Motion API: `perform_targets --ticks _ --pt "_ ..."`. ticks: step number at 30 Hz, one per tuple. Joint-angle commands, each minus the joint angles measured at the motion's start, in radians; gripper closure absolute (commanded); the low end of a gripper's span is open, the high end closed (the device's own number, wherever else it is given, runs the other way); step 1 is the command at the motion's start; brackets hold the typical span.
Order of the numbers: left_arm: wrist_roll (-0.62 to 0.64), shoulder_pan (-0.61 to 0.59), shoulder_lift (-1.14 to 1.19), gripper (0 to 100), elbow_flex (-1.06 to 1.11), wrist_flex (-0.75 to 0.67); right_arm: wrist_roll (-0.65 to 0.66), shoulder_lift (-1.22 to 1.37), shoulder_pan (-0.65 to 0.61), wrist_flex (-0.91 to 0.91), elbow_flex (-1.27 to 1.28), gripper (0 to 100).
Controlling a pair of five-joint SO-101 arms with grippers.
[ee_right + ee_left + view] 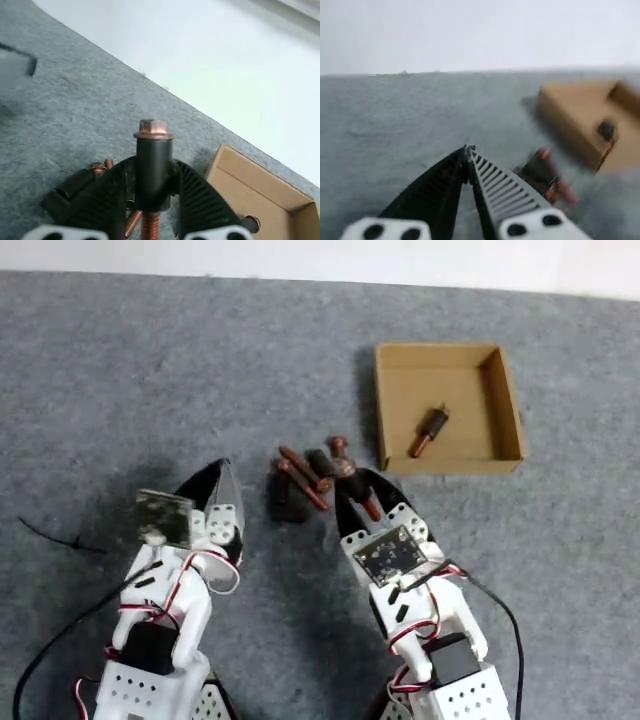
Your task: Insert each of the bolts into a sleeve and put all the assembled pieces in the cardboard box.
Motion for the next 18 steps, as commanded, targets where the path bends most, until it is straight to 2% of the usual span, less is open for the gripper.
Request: perform_targets --ticks 1,2,4,7,11,15,18 --pt "-0.249 -0.004 -0.004 99 -0.05 0.049 -0.011 -0.022 0.024 0.007 0.162 99.3" --pt "-0.324 -0.016 -0.01 99 -0.031 0.054 -0.011 -0.022 0.036 0.005 0.162 99.3" --pt "-0.364 -0.025 -0.012 99 0.012 0.041 -0.011 -0.022 0.065 0.002 0.162 99.3" --pt "-0.296 -0.027 -0.004 99 0.035 -0.02 -0.06 -0.018 0.088 -0.042 0.162 99.3" --pt "-0.269 -0.022 -0.002 99 0.035 -0.015 -0.103 -0.016 0.125 -0.111 0.131 99.4" --pt "-0.27 -0.022 -0.002 99 0.035 -0.005 -0.106 0.012 0.196 -0.048 0.002 99.4" --pt "-0.269 -0.022 -0.002 99 0.035 -0.005 -0.106 0.139 0.199 -0.044 -0.09 99.4"
